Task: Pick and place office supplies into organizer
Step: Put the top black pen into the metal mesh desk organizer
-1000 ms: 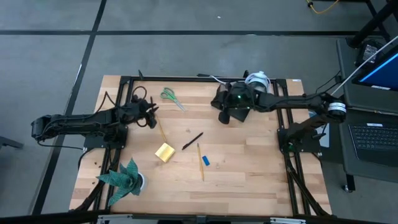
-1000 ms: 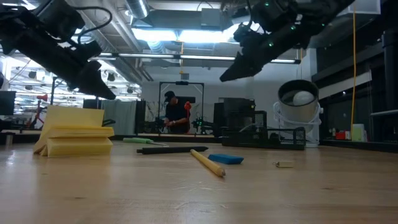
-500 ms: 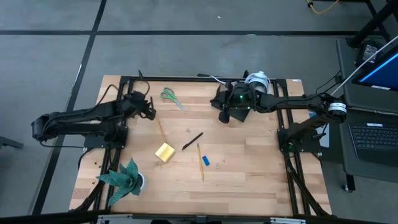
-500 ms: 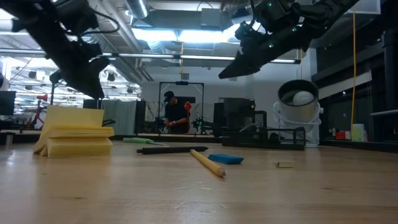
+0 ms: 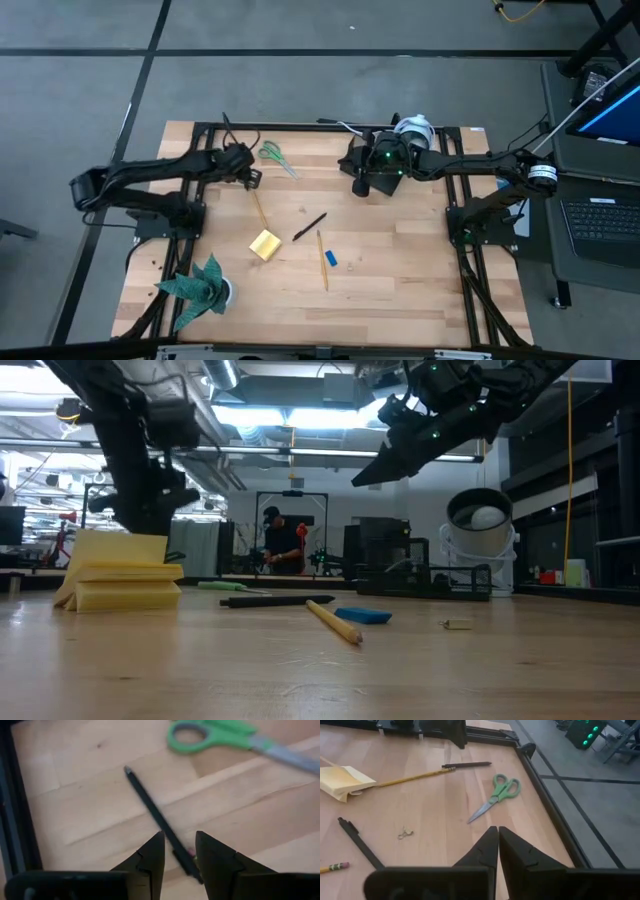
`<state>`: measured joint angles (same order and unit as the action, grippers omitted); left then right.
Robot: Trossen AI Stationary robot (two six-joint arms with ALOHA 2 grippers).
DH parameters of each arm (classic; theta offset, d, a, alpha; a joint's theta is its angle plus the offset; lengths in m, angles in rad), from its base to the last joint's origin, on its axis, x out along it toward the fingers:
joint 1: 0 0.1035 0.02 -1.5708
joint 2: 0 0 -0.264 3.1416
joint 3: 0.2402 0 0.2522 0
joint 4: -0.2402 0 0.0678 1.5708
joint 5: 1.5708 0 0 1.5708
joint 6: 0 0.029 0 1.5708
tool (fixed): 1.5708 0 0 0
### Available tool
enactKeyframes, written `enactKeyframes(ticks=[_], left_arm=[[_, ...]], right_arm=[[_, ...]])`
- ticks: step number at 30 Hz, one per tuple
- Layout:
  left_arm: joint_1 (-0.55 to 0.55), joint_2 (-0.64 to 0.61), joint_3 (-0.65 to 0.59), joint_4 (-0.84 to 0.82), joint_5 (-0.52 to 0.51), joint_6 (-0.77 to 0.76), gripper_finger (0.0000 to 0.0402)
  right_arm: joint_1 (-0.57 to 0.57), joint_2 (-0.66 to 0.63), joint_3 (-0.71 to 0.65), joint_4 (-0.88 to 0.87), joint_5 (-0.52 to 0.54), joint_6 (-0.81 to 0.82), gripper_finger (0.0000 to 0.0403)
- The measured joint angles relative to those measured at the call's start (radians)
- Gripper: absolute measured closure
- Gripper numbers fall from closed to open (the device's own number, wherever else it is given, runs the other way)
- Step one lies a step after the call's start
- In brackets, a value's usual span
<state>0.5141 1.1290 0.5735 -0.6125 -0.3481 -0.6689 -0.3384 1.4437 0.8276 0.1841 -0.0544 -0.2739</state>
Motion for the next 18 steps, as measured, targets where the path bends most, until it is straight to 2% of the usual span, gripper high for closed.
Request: enactKeyframes(ticks=[12, 18], left_arm=[[0.082, 0.185, 0.0, 0.032, 0.012, -0.078, 0.029], [0.113, 0.229, 0.0, 0.144, 0.089, -0.059, 0.029]], right_arm=[[0.0, 0.0, 0.0, -0.054, 0.0, -0.001, 0.039], [0.0, 0.0, 0.0, -0.055, 0.0, -0.001, 0.038]])
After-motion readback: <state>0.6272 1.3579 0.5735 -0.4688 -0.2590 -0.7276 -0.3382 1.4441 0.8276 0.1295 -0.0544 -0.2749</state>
